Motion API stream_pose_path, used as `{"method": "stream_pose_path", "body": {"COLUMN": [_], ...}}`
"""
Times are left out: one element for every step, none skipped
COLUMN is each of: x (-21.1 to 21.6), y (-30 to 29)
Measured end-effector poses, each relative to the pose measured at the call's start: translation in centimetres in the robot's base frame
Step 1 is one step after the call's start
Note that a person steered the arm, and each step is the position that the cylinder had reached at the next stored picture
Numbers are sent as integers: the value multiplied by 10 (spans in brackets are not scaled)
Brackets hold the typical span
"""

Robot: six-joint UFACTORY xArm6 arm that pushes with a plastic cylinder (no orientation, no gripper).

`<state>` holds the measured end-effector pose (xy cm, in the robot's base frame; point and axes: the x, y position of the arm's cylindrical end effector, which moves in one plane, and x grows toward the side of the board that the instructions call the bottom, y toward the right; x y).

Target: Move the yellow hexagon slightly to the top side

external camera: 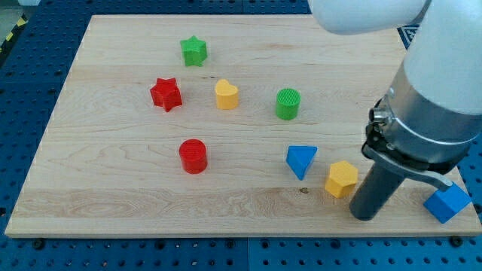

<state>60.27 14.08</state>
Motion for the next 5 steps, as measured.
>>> {"method": "stream_pose_path", "body": {"x": [-40, -80, -101, -66, -64], "y": [-32, -31, -31, -31, -31]}}
